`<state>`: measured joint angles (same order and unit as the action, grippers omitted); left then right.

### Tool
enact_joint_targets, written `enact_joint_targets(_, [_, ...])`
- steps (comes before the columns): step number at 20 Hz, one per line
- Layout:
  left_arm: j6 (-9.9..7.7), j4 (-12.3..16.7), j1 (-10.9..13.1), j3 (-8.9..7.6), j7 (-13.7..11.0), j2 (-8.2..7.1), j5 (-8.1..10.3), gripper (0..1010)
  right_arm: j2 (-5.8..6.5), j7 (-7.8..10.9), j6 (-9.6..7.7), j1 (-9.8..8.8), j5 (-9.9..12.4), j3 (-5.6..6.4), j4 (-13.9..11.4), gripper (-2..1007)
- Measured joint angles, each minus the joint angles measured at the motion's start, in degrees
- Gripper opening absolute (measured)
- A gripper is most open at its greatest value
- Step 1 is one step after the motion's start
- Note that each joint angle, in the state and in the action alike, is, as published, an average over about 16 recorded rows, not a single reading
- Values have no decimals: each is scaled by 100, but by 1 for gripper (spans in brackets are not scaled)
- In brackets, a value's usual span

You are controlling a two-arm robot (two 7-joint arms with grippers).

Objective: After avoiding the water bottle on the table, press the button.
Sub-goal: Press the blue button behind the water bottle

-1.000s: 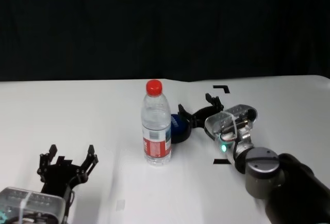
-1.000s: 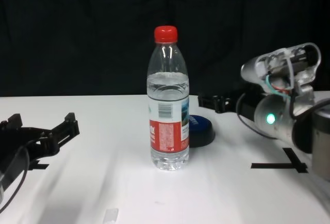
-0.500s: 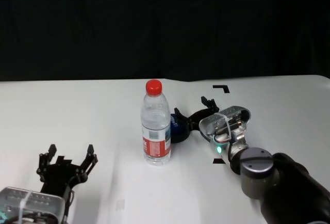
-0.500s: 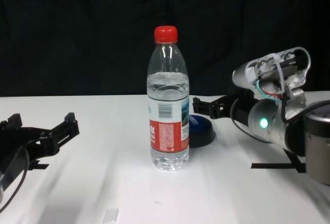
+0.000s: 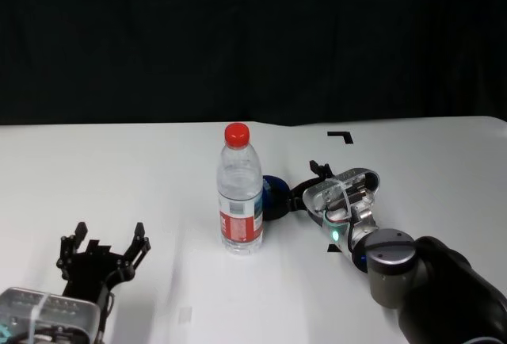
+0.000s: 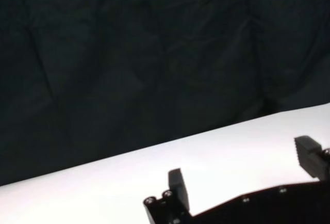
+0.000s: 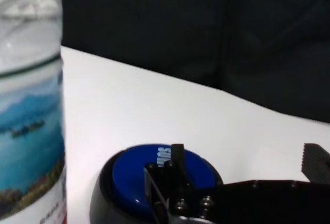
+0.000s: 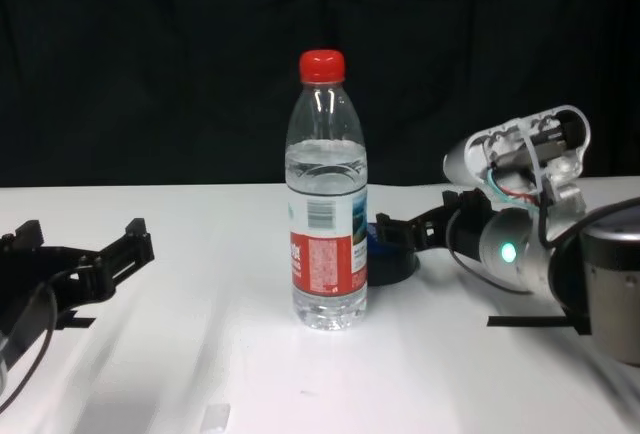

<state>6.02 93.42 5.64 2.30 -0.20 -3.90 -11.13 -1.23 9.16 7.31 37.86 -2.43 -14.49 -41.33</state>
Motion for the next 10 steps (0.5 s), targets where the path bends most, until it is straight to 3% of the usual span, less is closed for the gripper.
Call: enact_joint_targets(10, [0,0,0,0,0,0,0,1010,-5,-25,-148,-3,-36,6,58,1003])
